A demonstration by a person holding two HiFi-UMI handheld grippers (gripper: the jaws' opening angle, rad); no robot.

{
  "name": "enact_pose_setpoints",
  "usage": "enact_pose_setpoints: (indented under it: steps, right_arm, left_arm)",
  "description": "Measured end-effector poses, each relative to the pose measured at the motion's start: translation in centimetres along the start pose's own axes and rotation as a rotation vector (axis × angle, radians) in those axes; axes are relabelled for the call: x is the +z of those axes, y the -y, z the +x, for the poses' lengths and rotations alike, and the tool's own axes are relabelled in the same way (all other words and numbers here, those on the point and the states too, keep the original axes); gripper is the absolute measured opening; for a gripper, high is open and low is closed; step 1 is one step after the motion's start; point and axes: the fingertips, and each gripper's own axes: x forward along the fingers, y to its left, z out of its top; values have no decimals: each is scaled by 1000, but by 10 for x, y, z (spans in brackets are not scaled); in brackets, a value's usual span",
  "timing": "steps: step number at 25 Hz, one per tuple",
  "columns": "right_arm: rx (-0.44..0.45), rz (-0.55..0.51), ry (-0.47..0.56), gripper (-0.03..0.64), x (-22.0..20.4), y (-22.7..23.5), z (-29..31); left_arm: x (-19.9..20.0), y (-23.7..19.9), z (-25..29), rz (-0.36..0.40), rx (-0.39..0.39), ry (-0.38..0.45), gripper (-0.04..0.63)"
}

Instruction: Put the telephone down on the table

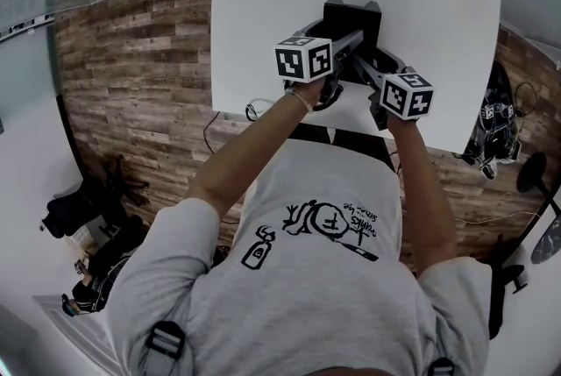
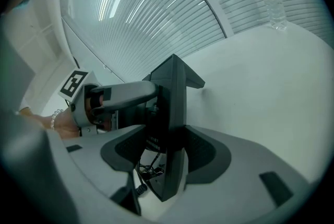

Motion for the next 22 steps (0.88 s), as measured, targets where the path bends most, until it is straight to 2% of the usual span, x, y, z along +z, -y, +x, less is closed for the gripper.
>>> enact_pose_setpoints:
  steps: [14,22]
  right_arm:
    - [25,27,2,210,-4,6,5]
    - [30,15,11,212,-3,4,3]
  left_arm:
    - [-3,-1,6,45,38,-12,359]
    - [-4,1,5,51,23,-9,359]
